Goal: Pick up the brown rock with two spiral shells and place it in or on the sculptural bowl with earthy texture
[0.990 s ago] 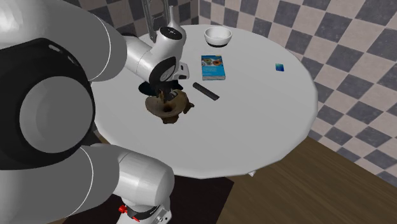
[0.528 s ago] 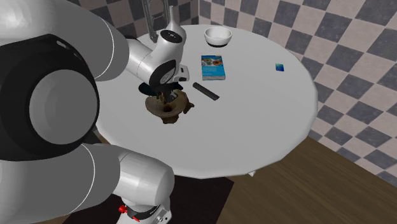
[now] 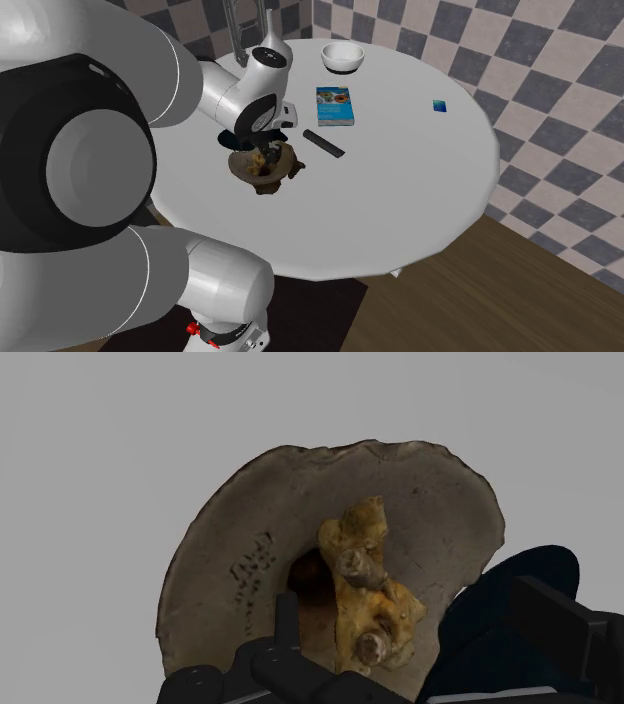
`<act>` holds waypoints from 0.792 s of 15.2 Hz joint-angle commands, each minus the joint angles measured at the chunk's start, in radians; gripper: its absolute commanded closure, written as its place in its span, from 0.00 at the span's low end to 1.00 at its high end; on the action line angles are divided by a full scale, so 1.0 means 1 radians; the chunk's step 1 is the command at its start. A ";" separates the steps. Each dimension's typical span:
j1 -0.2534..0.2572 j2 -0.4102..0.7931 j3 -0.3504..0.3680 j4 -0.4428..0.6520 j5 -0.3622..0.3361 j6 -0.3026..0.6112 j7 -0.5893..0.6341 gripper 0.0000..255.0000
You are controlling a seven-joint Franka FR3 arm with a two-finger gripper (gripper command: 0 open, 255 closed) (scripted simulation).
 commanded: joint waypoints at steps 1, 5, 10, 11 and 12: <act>-0.010 -0.031 -0.007 0.011 -0.018 -0.043 0.009 0.00; -0.037 -0.104 -0.030 0.050 -0.063 -0.159 0.029 0.00; -0.037 -0.104 -0.030 0.050 -0.063 -0.159 0.029 0.00; -0.037 -0.104 -0.030 0.050 -0.063 -0.159 0.029 0.00; -0.037 -0.104 -0.030 0.050 -0.063 -0.159 0.029 0.00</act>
